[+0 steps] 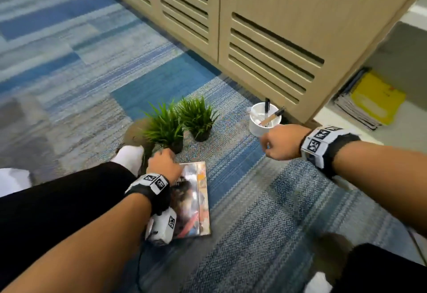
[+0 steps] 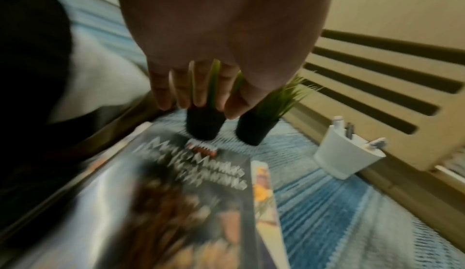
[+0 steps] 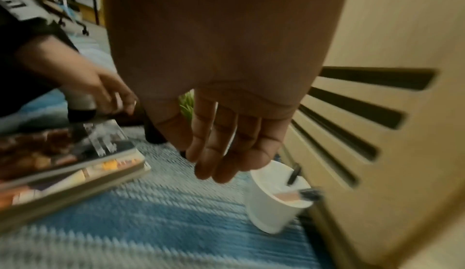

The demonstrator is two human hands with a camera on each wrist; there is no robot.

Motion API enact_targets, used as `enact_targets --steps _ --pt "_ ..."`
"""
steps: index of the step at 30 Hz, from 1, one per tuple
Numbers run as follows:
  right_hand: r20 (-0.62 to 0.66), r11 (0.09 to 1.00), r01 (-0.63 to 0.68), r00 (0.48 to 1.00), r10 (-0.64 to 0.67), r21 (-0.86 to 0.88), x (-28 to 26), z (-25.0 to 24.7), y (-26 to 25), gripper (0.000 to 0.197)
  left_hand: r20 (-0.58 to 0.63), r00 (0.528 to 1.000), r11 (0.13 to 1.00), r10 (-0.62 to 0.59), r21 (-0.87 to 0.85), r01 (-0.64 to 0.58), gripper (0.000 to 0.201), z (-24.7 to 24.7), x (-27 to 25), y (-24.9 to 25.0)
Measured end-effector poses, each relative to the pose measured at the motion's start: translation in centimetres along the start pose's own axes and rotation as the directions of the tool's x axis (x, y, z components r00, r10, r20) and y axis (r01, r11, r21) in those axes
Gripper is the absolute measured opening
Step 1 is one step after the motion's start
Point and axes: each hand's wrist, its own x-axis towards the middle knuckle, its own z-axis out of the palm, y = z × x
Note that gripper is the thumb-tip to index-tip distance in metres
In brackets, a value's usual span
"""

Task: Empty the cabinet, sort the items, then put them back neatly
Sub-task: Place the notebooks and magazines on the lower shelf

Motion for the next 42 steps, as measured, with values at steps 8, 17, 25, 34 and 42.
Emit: enact_targets --steps 8,17,25,34,42 --pt "0.199 0.630 -0.268 0.964 0.178 0.729 7.3 11.8 -18.1 0.051 0.294 0.876 0.823 -0.382 -0.323 0.467 0.091 6.1 -0.6 -9.2" --pt "0.404 0.286 -0.520 0.833 0.377 0.805 8.6 16.3 -21.5 0.095 0.424 0.827 0.675 -0.369 -0.490 0.552 0.028 5.2 -1.0 -9.9" --pt "0.414 0.179 -0.479 0.858 0.306 0.860 9.8 18.4 -19.5 0.097 0.383 0.875 0.522 -0.297 -0.702 0.484 0.070 6.0 -1.1 -9.8" --pt "0.385 -0.237 -0.350 0.915 0.123 0.906 4.9 17.9 -17.3 0.047 0.159 0.980 0.594 -0.124 -0.779 0.201 0.061 3.2 -4.4 -5.3" --pt "0.371 -0.618 -0.297 0.929 -0.009 0.728 -1.3 19.1 -11.6 0.030 0.191 0.969 0.654 0.158 -0.755 0.043 0.057 1.5 -8.4 4.4"
